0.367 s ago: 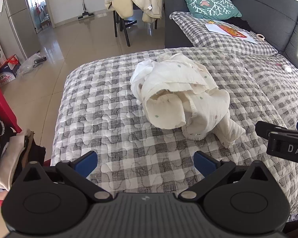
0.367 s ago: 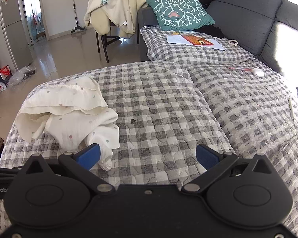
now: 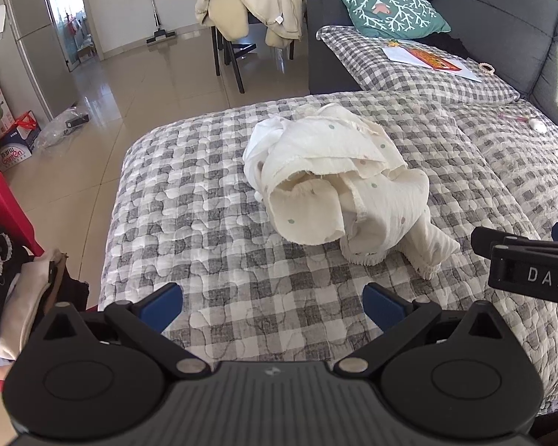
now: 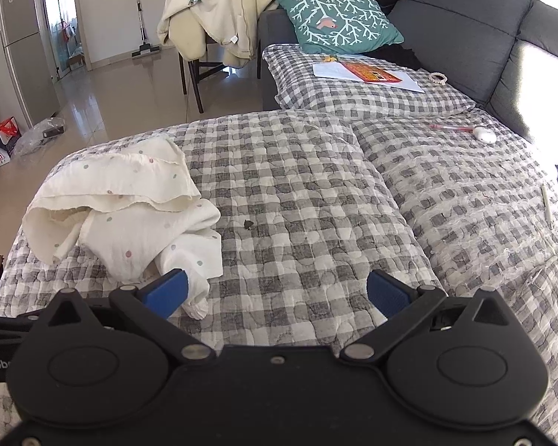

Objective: Fold clothes
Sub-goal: 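Move both tools toward the crumpled cream polka-dot garment on the quilt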

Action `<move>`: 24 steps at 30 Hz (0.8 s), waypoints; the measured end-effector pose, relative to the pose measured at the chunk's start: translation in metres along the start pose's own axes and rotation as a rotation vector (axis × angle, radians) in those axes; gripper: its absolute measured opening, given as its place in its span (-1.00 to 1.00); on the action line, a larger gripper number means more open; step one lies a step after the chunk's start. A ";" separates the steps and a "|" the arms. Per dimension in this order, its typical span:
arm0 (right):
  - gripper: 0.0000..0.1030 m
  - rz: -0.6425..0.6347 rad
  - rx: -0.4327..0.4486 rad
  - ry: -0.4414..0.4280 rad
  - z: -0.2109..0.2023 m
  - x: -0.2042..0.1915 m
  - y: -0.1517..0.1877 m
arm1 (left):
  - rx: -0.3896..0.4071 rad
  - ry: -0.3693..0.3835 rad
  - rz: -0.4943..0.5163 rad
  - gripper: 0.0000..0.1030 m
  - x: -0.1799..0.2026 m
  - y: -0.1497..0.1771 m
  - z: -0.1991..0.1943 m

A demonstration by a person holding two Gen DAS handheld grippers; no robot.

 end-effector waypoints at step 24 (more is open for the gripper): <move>0.99 -0.031 -0.016 0.008 0.004 -0.001 0.003 | 0.005 -0.006 0.018 0.99 0.002 0.001 0.002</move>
Point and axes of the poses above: each gripper's, at about its wrist camera, not at the fingertips, and z roughly the way its jaws point, x to its right, y to its underside, the point moved 7 cm from there along z, roughly the way its jaws point, and after that the axes turned 13 degrees about z, right-handed, at the moved point
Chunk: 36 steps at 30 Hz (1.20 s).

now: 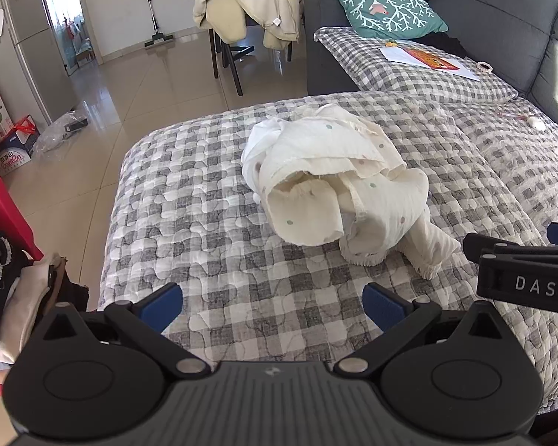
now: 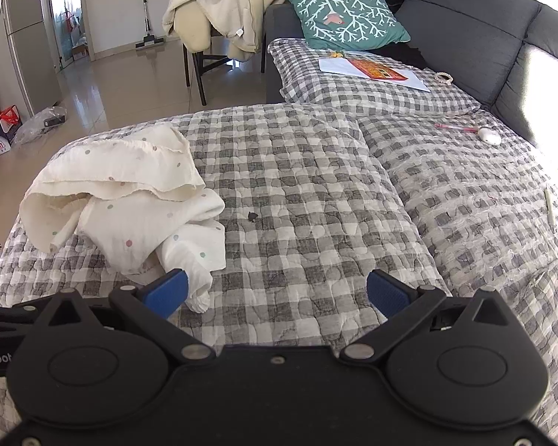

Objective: Fold clothes
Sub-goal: 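Move both tools toward the crumpled cream polka-dot garment on the quilt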

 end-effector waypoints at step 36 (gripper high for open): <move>0.99 -0.026 -0.005 0.005 0.006 -0.008 0.005 | 0.049 -0.075 0.016 0.99 -0.003 -0.008 -0.004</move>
Point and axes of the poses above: each gripper's, at about its wrist camera, not at the fingertips, and z roughly the way its jaws point, x to its right, y to its underside, the point moved 7 cm from there along z, roughly the way its jaws point, and after that the axes turned 13 degrees about z, right-handed, at the moved point
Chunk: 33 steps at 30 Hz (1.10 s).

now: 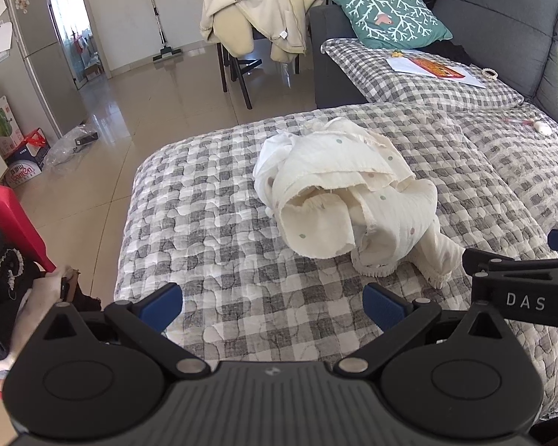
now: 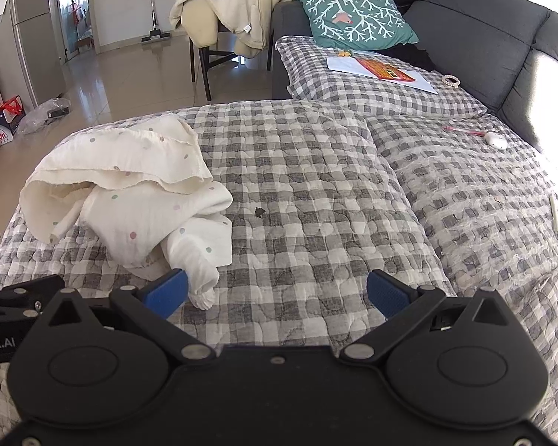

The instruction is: Fold clothes

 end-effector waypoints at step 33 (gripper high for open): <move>0.86 0.093 -0.137 -0.255 0.048 -0.013 -0.005 | 0.271 0.282 -0.033 0.99 -0.024 -0.021 0.021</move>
Point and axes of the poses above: each gripper's, at about its wrist camera, not at the fingertips, and z roughly the way its jaws point, x to its right, y to its underside, the point moved 7 cm from there along z, roughly the way its jaws point, and after that the axes turned 13 degrees about z, right-handed, at the moved point
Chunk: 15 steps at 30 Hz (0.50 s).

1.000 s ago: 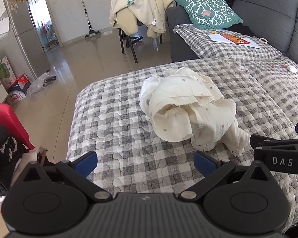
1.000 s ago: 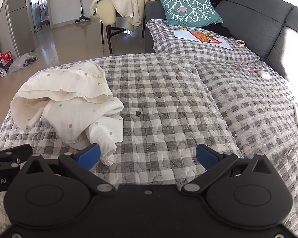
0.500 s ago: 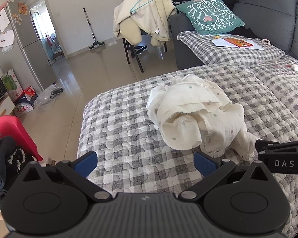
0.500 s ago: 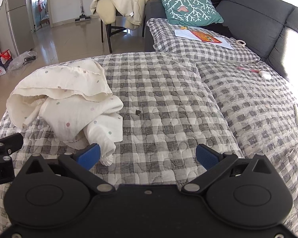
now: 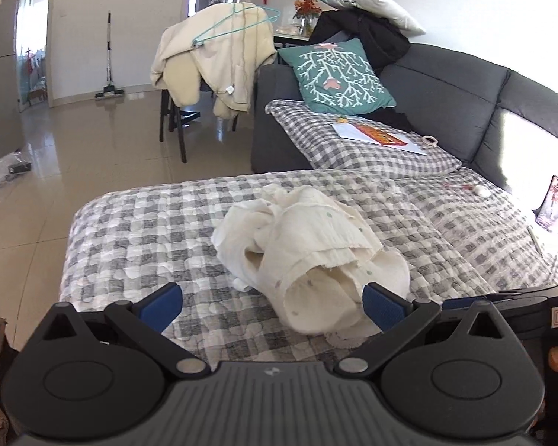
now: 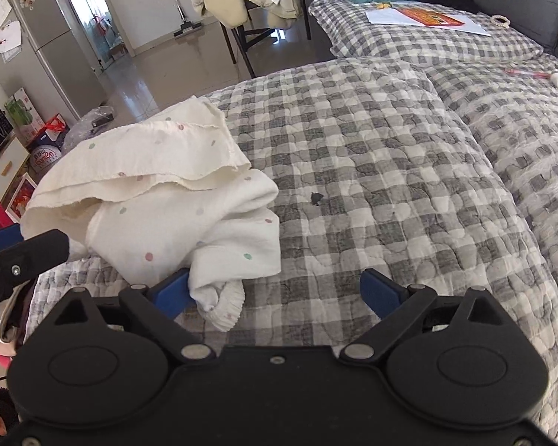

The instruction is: Fold clothes

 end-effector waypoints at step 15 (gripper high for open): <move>0.04 -0.164 -0.041 -0.098 0.011 -0.028 0.019 | -0.079 0.137 -0.072 0.88 -0.002 -0.007 0.051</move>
Point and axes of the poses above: each gripper's, at about its wrist camera, not at the fingertips, and z roughly the way its jaws point, x to its right, y to its underside, the point moved 7 cm from there along z, roughly the way its jaws point, and after that the axes turned 13 degrees about z, right-handed, at the moved point
